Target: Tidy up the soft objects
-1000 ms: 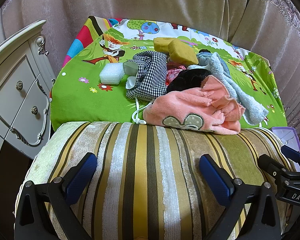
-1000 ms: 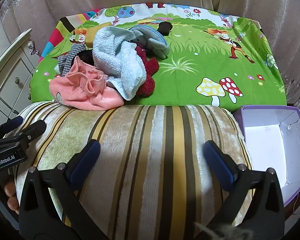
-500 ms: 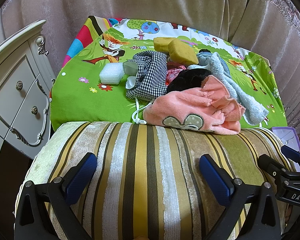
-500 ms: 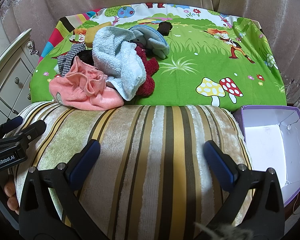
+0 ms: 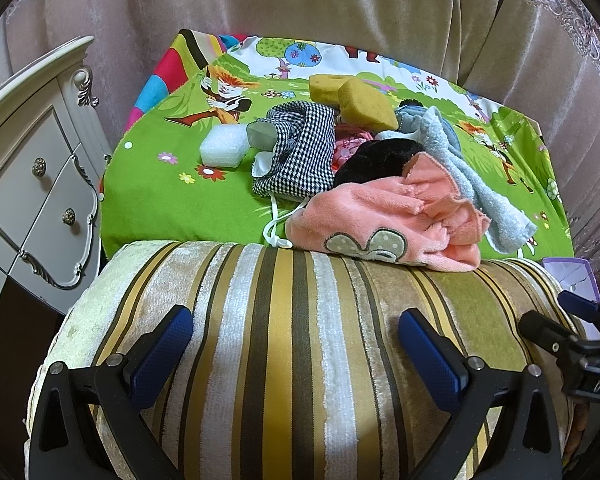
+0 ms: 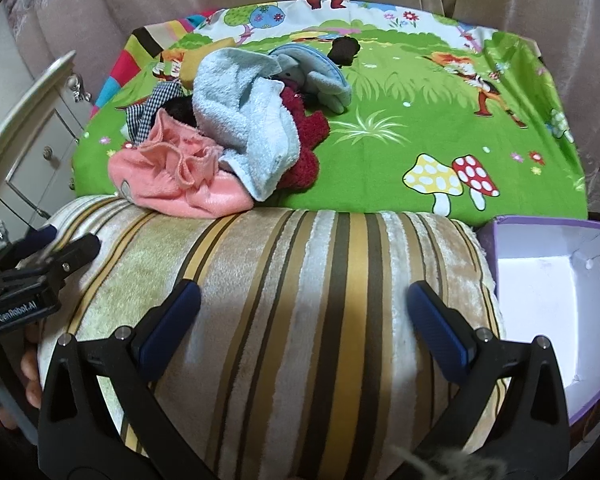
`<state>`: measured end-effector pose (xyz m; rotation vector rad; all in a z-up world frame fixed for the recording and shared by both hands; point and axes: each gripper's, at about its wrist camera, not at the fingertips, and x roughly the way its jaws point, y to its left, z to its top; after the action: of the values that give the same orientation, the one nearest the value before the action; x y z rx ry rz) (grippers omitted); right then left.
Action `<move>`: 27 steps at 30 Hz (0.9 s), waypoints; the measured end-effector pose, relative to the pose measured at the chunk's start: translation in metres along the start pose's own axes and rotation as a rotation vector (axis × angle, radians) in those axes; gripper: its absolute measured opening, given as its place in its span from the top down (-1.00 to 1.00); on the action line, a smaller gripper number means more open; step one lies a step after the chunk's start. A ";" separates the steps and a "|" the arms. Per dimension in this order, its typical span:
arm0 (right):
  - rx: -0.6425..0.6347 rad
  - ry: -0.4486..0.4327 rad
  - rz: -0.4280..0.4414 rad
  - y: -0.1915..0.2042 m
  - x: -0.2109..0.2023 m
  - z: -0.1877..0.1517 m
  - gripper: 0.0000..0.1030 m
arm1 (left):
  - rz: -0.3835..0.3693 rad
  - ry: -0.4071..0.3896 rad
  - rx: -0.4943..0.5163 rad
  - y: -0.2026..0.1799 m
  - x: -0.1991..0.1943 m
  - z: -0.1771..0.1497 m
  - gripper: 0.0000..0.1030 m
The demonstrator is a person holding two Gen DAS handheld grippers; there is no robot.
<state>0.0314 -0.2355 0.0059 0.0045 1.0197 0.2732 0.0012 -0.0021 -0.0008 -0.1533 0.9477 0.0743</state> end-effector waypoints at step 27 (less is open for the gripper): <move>-0.058 -0.081 0.168 0.013 0.013 0.097 -1.00 | -0.263 -0.081 0.001 -0.003 0.031 0.148 -0.70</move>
<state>0.1162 -0.2086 0.0478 0.0484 0.9312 0.4528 0.1385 0.0189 0.0589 -0.2712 0.8396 -0.1616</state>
